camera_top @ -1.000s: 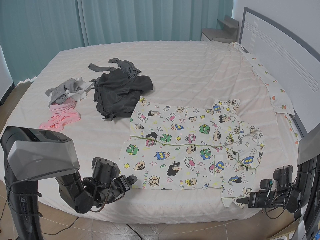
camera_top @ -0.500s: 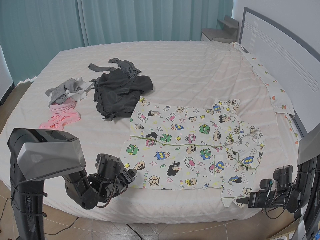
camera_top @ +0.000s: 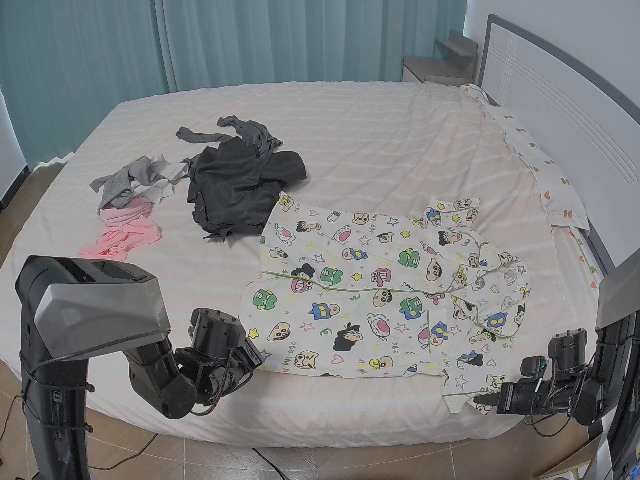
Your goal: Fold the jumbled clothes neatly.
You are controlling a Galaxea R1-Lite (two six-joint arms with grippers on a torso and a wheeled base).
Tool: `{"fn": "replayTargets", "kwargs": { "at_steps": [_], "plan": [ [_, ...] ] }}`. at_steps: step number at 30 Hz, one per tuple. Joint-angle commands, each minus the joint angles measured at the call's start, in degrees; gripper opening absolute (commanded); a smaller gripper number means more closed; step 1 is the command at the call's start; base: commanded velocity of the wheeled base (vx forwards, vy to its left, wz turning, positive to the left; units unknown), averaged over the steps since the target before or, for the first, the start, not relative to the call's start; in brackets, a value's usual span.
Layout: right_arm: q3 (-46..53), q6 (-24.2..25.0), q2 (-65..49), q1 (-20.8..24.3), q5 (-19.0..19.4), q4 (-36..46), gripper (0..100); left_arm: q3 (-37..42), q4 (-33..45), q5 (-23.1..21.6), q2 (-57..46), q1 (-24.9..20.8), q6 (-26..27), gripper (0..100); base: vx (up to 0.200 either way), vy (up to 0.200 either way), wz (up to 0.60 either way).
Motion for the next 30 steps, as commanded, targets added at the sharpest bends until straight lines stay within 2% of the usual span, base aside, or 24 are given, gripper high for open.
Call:
{"fn": "replayTargets", "kwargs": {
  "at_steps": [1,12,17,20,30],
  "plan": [
    [1.01,0.07,-3.26,-2.09,0.44,0.16,0,1.09,-0.09,1.22,-2.75,1.25,-0.01,0,0.000,0.000,0.00],
    [1.01,-1.60,-4.23,-2.71,0.18,2.54,0,5.83,-0.26,0.96,-6.70,0.63,-0.18,0,0.000,0.000,0.00],
    [1.01,-6.43,-8.45,-2.71,0.36,10.97,0,7.94,-0.18,0.87,-8.55,0.46,-0.01,0,0.000,0.000,0.00],
    [1.01,-8.98,-8.89,-2.71,0.53,13.08,0,8.47,-0.18,0.87,-8.55,0.19,-0.01,0,0.000,0.000,0.00],
    [1.01,-9.51,-9.15,-3.23,0.18,14.31,0,11.55,0.09,0.78,-9.60,-1.12,2.89,0,0.000,0.000,0.00]
  ]
}}
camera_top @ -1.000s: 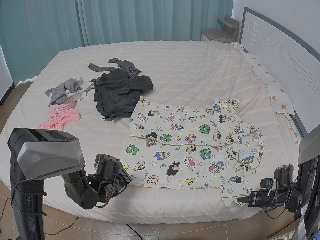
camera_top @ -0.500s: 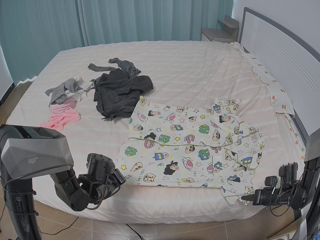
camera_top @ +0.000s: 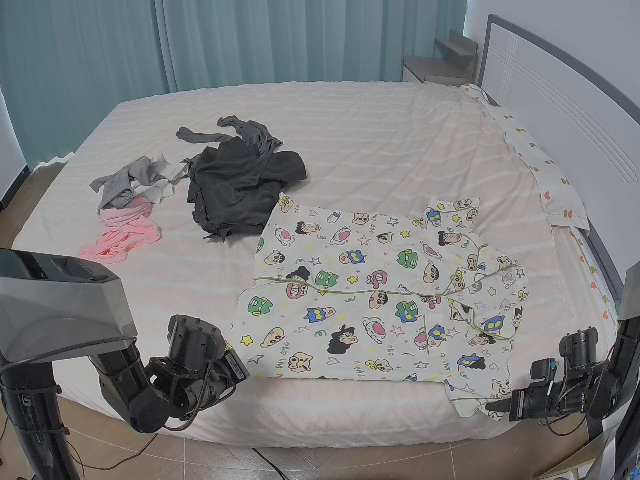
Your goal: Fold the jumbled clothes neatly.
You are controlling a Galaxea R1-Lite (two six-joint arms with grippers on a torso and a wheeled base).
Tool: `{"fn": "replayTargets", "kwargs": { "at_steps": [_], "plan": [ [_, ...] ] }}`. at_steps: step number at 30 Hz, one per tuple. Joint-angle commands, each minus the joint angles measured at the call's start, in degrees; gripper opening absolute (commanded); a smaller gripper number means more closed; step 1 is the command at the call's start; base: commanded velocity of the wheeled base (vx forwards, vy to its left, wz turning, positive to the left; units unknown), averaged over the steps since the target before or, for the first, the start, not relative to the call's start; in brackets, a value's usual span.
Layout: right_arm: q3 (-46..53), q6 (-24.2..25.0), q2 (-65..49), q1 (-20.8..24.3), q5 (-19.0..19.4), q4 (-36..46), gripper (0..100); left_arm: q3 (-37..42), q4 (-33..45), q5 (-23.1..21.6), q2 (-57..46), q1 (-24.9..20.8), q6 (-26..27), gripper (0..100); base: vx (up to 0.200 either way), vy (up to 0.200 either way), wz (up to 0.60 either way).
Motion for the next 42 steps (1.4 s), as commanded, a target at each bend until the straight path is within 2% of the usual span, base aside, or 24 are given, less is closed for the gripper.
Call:
{"fn": "replayTargets", "kwargs": {
  "at_steps": [1,6,9,23,24,29,34,42],
  "plan": [
    [1.01,-0.31,-0.76,-0.72,-0.06,0.22,0,1.08,0.03,-0.07,-0.72,-0.29,0.41,0,0.000,0.000,0.00],
    [1.01,-3.04,-1.72,-1.34,0.03,3.30,0,1.34,0.03,-0.07,-0.81,-0.38,0.50,0,0.000,0.000,0.00],
    [1.01,-6.37,-1.81,-1.34,0.29,5.85,0,1.17,-0.06,-0.07,-0.72,-0.38,0.41,0,0.000,0.000,0.00],
    [1.01,-6.55,-1.20,-1.34,1.43,4.53,0,-0.77,-4.37,-0.60,5.96,0.14,0.59,0,0.000,0.000,0.00],
    [1.01,-6.55,-1.11,-1.34,1.34,4.53,0,-0.77,-4.46,-0.60,5.87,0.14,0.59,100,0.000,0.000,0.00],
    [1.01,-6.46,-0.84,-1.34,1.43,4.53,0,-0.86,-4.81,-2.71,5.87,0.76,0.59,100,0.000,0.000,0.00],
    [1.01,-6.55,-0.40,-1.34,1.52,4.27,0,-0.86,-10.08,-9.39,5.96,2.17,1.29,100,0.000,0.000,0.00],
    [1.01,-6.55,-0.58,-1.34,1.96,4.27,0,-1.12,-12.89,-10.97,9.21,3.84,11.13,100,0.000,0.000,0.00]
  ]
}}
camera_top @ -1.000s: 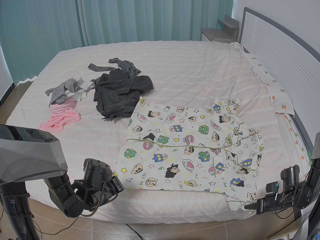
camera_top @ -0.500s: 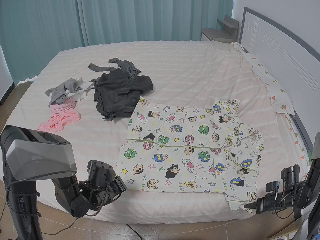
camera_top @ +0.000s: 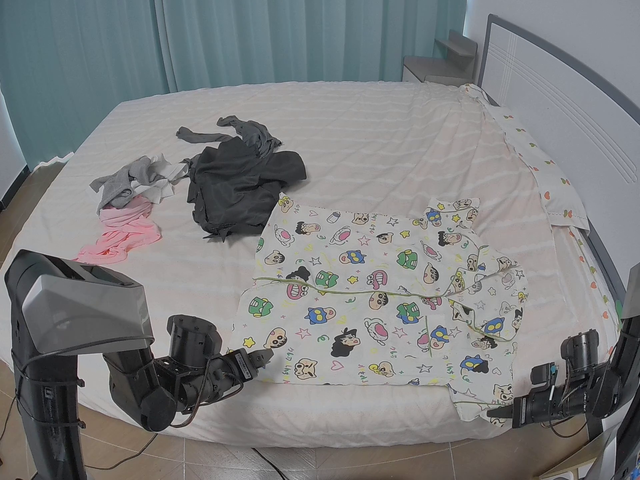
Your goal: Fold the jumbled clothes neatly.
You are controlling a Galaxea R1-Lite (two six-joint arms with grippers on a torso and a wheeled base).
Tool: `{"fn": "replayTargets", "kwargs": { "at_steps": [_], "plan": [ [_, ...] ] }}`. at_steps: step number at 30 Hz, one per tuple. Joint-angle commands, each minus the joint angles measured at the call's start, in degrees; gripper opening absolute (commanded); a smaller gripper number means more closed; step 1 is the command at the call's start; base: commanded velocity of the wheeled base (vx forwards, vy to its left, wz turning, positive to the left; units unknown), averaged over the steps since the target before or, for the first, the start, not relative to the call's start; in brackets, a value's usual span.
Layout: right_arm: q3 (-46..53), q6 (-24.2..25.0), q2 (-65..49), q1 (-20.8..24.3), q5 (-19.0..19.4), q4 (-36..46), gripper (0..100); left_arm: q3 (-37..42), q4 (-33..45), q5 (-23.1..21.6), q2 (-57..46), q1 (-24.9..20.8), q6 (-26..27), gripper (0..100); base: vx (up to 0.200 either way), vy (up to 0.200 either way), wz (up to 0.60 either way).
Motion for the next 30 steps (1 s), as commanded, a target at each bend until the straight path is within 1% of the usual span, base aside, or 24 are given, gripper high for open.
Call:
{"fn": "replayTargets", "kwargs": {
  "at_steps": [1,3,4,6,9,10,12,14,18,19,26,30],
  "plan": [
    [1.01,0.02,0.03,0.02,0.07,-0.05,0,-0.05,-1.25,-0.38,2.55,1.17,3.97,100,0.000,0.000,0.00],
    [1.01,0.02,0.03,0.02,0.07,-0.05,0,0.21,-1.25,-0.38,2.46,1.52,5.29,100,0.000,0.000,0.00],
    [1.01,-0.07,0.03,0.02,0.16,-0.05,0,0.30,-1.34,-0.38,2.46,1.78,6.96,100,0.000,0.000,0.00],
    [1.01,-0.07,0.03,0.19,0.16,-0.05,0,-0.23,-1.43,-0.38,2.64,1.96,7.75,100,0.000,0.000,0.00],
    [1.01,-0.07,-0.06,0.37,0.07,-0.05,0,-0.84,-1.43,-0.91,2.81,1.87,7.75,100,0.000,0.000,0.00],
    [1.01,-0.07,-0.06,0.37,0.16,-0.05,0,-1.11,-1.43,-2.84,2.90,1.78,7.84,100,0.000,0.000,0.00],
    [1.01,-0.07,-0.06,0.37,0.07,-0.05,0,-1.20,-1.43,-4.86,2.90,1.78,7.75,100,0.000,0.000,0.00],
    [1.01,-0.07,0.03,0.37,0.07,-0.05,0,-1.20,-1.43,-5.65,2.81,1.78,7.75,100,0.000,0.000,0.00],
    [1.01,-0.07,0.11,0.54,0.16,-0.05,0,-1.72,-1.43,-5.65,3.16,1.43,7.75,100,0.000,0.000,0.00],
    [1.01,-0.07,0.11,0.54,0.16,-0.05,0,-1.90,-1.43,-5.65,3.16,1.43,7.75,0,0.000,0.000,0.00],
    [1.01,-0.07,0.11,0.46,0.07,-0.05,0,-1.55,-1.43,-5.65,3.43,1.43,7.66,0,0.000,0.000,0.00],
    [1.01,-0.07,-0.15,0.19,-0.02,0.04,0,-0.84,-1.52,-4.95,3.34,1.43,7.57,0,0.000,0.000,0.00]
  ]
}}
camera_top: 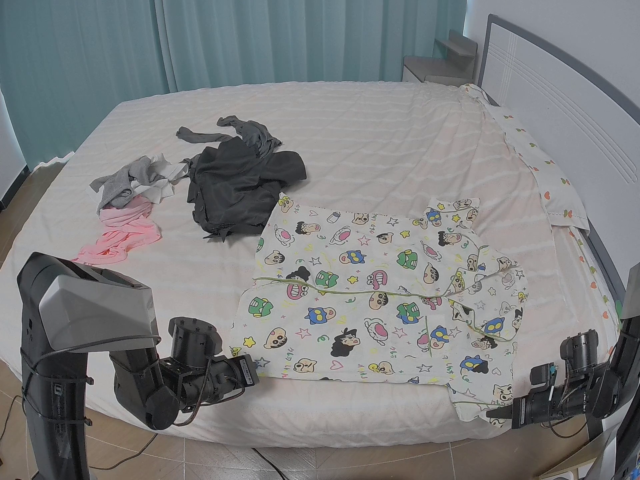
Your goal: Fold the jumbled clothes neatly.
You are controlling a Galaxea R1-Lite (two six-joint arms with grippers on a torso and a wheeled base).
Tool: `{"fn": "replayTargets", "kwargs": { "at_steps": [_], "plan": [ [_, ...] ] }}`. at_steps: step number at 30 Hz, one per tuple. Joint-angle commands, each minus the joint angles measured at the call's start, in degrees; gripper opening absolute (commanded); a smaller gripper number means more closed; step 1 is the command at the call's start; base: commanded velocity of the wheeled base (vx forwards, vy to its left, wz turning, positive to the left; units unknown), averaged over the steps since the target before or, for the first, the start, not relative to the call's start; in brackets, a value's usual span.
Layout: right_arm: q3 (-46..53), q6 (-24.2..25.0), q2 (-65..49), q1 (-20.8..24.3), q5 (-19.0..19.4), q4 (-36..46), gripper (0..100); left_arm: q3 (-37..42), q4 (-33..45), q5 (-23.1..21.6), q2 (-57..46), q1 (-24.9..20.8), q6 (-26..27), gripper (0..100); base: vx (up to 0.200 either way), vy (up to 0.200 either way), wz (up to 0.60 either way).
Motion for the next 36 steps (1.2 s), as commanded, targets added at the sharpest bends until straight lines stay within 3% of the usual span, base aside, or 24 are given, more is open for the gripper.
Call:
{"fn": "replayTargets", "kwargs": {
  "at_steps": [1,20,26,36],
  "plan": [
    [1.01,-0.09,-0.32,-0.20,-0.06,0.12,0,1.02,-0.10,0.12,-0.15,-0.01,-0.12,0,0.000,0.000,0.00],
    [1.01,-1.85,-6.04,-1.25,-0.23,5.48,0,9.72,-2.83,0.12,-7.18,-1.32,-0.12,0,0.000,0.000,0.00],
    [1.01,-8.71,-8.32,-1.95,-0.23,12.77,0,12.54,-2.74,0.03,-8.33,-3.08,0.23,0,0.000,0.000,0.00],
    [1.01,-13.28,-9.03,-2.83,-0.32,18.40,0,15.44,-2.21,-0.58,-8.68,-3.43,3.22,0,0.000,0.000,0.00]
  ]
}}
